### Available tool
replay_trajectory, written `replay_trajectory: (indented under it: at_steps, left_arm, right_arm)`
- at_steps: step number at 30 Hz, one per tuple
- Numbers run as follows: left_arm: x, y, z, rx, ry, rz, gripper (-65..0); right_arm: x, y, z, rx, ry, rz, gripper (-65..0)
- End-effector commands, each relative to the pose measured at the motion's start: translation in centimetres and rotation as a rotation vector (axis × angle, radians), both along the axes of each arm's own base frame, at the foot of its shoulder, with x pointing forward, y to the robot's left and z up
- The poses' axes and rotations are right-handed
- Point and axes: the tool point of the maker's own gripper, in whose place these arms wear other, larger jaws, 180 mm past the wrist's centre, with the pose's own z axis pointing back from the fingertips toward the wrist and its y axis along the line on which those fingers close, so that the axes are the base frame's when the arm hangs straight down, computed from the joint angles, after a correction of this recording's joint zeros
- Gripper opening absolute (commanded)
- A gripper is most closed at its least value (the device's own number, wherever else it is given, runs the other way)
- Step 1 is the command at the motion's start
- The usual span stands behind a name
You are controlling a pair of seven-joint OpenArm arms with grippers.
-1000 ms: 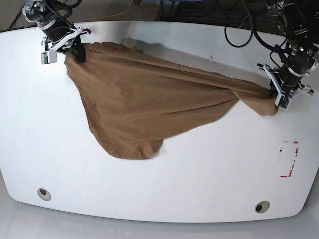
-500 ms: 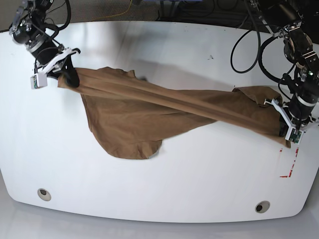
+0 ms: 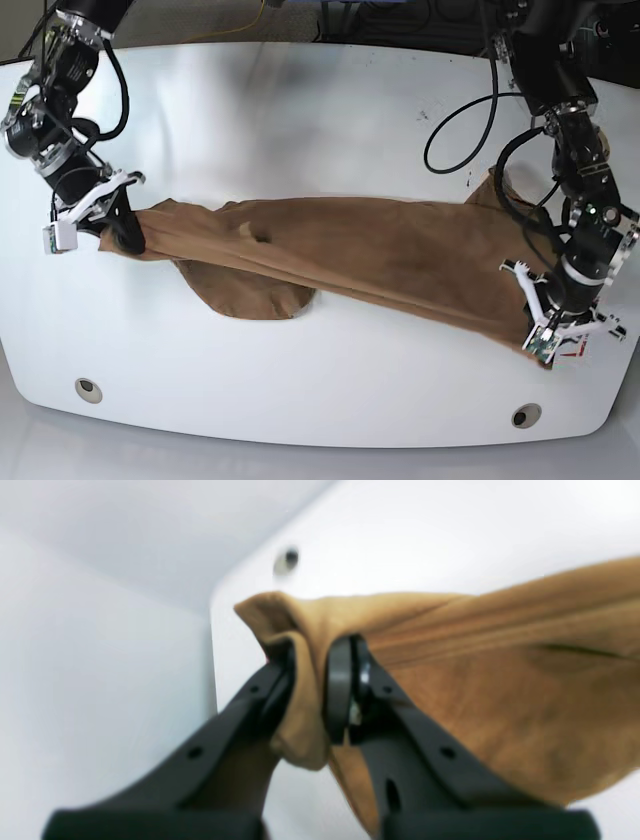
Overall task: Layout the t-shirt on the table in an organized manner, then fold the t-shirt properly
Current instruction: 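Lift the shirt with both grippers and swing it away from the arm bases, then pull the shirt back toward the arm bases, laying it flat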
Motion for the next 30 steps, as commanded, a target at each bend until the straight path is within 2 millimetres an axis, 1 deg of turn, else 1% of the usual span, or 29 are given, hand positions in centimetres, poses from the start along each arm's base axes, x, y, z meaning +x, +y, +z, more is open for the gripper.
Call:
replay_trajectory:
  at_steps: [1,2,4,7,11,12,16,18,19,20,22,25,26,27,30]
  left_arm:
    - [1.4,-0.2,4.0,0.026,-0.104,0.001,-62.5]
    - [1.8,-0.5,5.1,0.032,-0.129,-0.006,-62.5]
    - [2.4,-1.0,6.8,0.038,-0.167,-0.021,-62.5]
    - [3.2,-2.1,9.3,0.055,-0.224,-0.050,-62.5]
    - [3.8,-2.6,12.8,0.066,-0.299,-0.064,-62.5]
    - [4.0,-2.7,13.7,0.068,-0.319,-0.065,-62.5]
    - [4.6,-2.9,16.3,0.070,-0.371,-0.069,-62.5]
    - [4.7,-3.1,18.5,0.077,-0.416,-0.075,-62.5]
    - [4.7,-3.2,18.9,0.079,-0.426,-0.077,-62.5]
    - [4.6,-3.3,20.3,0.081,-0.455,-0.077,-62.5]
    - [4.5,-3.3,21.9,0.083,-0.490,-0.076,-62.5]
    - [4.4,-4.0,24.4,0.097,-0.542,-0.092,-62.5]
    - [4.4,-4.1,24.8,0.099,-0.552,-0.094,-62.5]
    - [4.3,-4.2,25.6,0.103,-0.569,-0.096,-62.5]
    - [4.1,-4.2,26.5,0.104,-0.588,-0.096,-62.5]
  right_arm:
    - [2.3,-1.0,2.8,-0.022,-0.077,0.008,-62.9]
    - [3.2,-1.3,3.5,-0.029,-0.092,0.013,-62.9]
    - [4.2,-1.8,4.4,-0.039,-0.110,0.015,-62.9]
    - [6.0,-3.1,6.2,-0.045,-0.146,0.000,-62.9]
    - [8.3,-3.7,8.4,-0.052,-0.182,0.012,-62.9]
    - [9.0,-3.8,9.2,-0.058,-0.195,0.018,-62.9]
    - [11.1,-3.8,11.4,-0.053,-0.228,0.031,-62.9]
    - [12.3,-3.8,12.9,-0.041,-0.254,0.036,-62.9]
    - [12.6,-3.8,13.3,-0.037,-0.261,0.035,-62.9]
    - [13.3,-4.0,14.3,-0.032,-0.276,0.033,-62.9]
    - [14.0,-4.3,15.7,-0.033,-0.293,0.031,-62.9]
    - [15.5,-3.7,18.0,-0.048,-0.318,0.057,-62.9]
    - [15.7,-3.6,18.6,-0.052,-0.327,0.062,-62.9]
    - [16.1,-3.7,19.8,-0.069,-0.340,0.065,-62.9]
    - [16.3,-3.9,20.8,-0.081,-0.350,0.064,-62.9]
